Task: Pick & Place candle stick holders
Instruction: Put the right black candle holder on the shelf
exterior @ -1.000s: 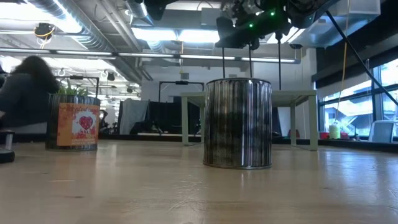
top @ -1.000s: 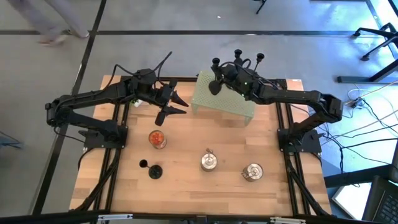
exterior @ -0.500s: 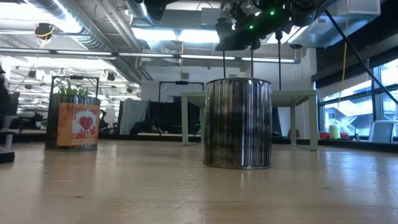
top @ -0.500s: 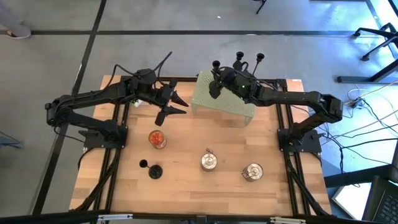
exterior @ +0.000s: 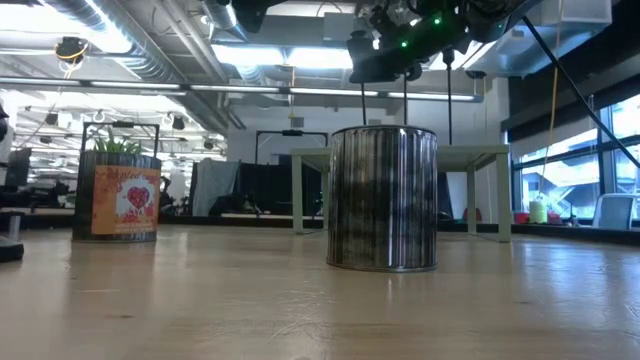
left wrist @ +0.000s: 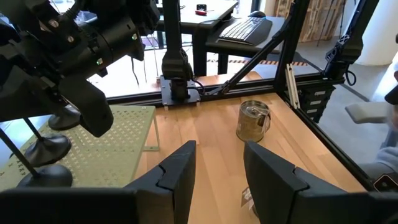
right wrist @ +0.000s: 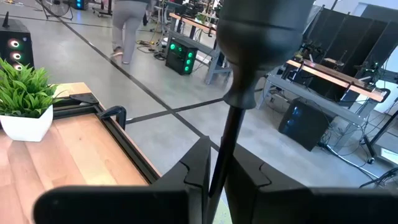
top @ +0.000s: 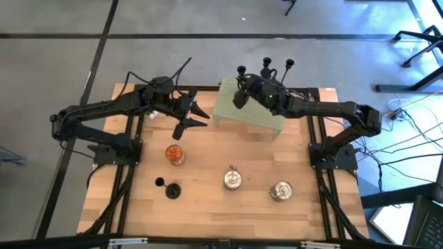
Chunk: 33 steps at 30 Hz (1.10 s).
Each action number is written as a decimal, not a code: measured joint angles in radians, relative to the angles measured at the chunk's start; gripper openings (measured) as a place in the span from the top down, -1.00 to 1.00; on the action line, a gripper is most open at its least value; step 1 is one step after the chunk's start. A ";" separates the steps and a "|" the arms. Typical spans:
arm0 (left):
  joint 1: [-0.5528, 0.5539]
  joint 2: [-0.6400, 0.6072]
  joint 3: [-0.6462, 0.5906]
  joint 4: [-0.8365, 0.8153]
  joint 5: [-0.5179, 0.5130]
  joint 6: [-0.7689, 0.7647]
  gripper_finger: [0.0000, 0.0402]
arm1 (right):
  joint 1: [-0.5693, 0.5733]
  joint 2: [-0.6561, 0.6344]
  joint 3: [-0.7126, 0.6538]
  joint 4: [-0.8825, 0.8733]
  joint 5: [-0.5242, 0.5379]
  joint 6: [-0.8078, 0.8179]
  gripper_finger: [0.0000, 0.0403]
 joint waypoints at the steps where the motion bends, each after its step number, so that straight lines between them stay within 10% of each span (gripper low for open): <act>1: 0.000 0.000 0.000 0.000 0.000 0.000 0.34 | 0.000 0.000 0.000 0.000 0.000 0.000 0.80; 33: 0.000 0.000 0.000 0.000 0.000 0.000 0.34 | 0.006 -0.001 -0.001 -0.032 0.032 -0.024 0.68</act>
